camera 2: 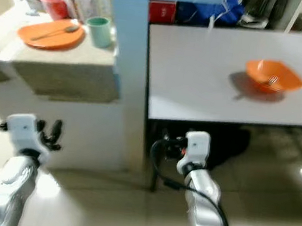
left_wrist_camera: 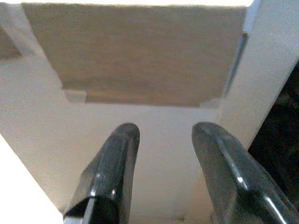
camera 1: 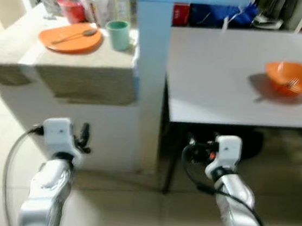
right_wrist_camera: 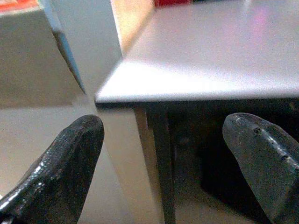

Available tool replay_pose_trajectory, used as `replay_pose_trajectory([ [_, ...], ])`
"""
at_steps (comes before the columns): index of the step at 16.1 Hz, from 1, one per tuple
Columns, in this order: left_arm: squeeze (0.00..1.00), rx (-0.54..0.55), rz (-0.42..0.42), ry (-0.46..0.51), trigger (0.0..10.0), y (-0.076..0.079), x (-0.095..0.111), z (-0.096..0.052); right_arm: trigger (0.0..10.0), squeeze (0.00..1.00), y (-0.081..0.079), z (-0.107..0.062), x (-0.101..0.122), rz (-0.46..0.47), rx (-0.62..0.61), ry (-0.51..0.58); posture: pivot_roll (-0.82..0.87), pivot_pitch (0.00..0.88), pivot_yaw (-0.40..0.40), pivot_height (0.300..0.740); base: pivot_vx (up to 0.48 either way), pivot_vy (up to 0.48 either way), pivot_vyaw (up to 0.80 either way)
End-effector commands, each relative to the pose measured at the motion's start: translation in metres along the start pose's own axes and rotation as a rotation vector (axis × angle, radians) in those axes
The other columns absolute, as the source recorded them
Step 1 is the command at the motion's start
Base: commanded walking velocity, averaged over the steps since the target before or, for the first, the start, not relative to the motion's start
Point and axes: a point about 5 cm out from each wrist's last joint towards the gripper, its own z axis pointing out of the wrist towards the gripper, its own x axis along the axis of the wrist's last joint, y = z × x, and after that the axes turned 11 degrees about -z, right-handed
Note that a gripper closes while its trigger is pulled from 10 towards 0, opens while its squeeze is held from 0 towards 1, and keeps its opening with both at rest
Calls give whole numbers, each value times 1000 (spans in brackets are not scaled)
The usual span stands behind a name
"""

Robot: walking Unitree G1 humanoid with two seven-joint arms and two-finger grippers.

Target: Setting the table

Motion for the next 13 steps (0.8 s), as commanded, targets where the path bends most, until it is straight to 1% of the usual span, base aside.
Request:
replay_pose_trajectory([
  [1,0,10,14,5,10000,-7,3,2,10000,0,1,1,5,9,-20,27,-114,0,67,740,0,480,0],
  [5,0,2,11,12,10000,-7,6,4,10000,0,-3,-1,3,7,-13,24,-113,0,70,740,0,480,0],
  [6,0,3,38,26,10000,-6,8,4,10000,0,-5,-1,2,-1,-2,21,-110,0,69,740,0,0,0],
  [7,0,8,46,28,10000,-7,8,4,10000,0,-6,-1,2,-2,2,21,-110,0,69,740,0,0,0],
  [8,0,7,49,37,10000,-7,10,3,10000,0,-7,-1,2,-16,11,26,-108,0,69,740,0,0,0],
  [10,0,15,35,71,10000,-8,15,3,10000,0,-7,0,8,-67,7,76,-104,0,69,740,0,0,0],
  [11,0,11,53,107,10000,-7,21,3,10000,0,-7,2,17,-76,0,116,-101,0,68,740,0,0,0],
  [12,0,13,51,126,10000,-7,24,2,10000,0,-6,3,21,-75,-8,133,-101,0,68,740,0,0,0],
  [13,0,13,64,192,10000,-7,37,4,10000,0,-5,9,36,-79,-29,185,-98,0,69,740,0,0,0],
])
